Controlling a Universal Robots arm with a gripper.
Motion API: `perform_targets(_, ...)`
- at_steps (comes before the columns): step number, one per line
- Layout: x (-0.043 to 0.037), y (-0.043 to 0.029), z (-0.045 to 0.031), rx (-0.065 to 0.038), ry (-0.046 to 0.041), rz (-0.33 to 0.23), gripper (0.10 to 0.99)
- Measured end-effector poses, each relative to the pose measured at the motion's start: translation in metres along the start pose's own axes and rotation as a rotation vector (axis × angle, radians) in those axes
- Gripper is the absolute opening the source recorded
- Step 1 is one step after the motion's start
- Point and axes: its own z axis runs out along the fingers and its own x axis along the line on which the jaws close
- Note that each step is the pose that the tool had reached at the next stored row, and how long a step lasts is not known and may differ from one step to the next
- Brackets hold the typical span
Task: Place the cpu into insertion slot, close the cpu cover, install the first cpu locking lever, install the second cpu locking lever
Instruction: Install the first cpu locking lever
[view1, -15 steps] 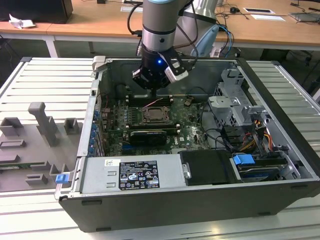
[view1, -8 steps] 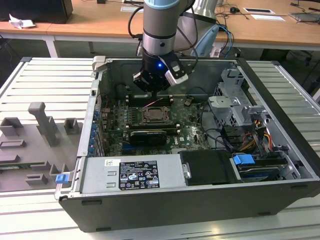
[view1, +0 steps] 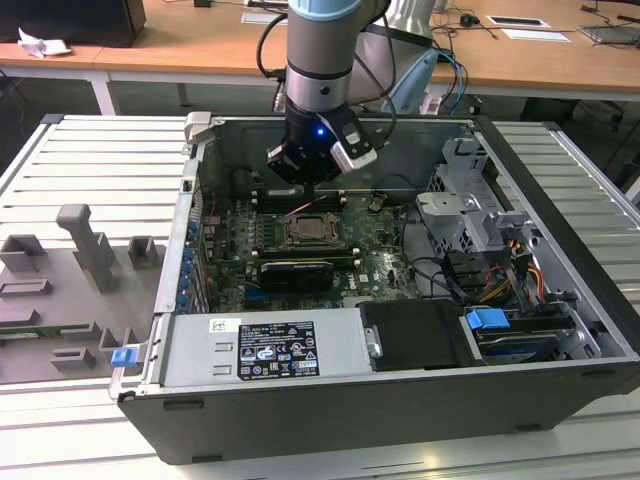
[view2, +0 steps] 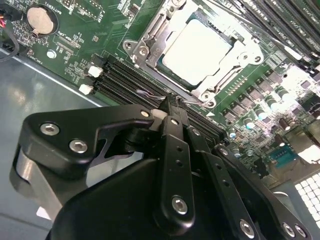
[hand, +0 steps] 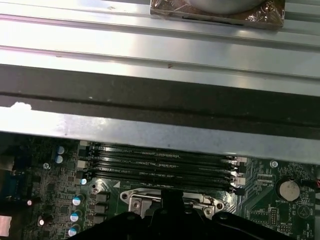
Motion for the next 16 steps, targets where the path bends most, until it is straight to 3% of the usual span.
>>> perform_targets(6, -0.0031, 0.0049, 0.0046, 0.0, 0.0, 0.001, 0.106)
perform_targets(16, -0.0166, 0.0031, 0.0112, 0.0, -0.0038, 0.034, 0.106)
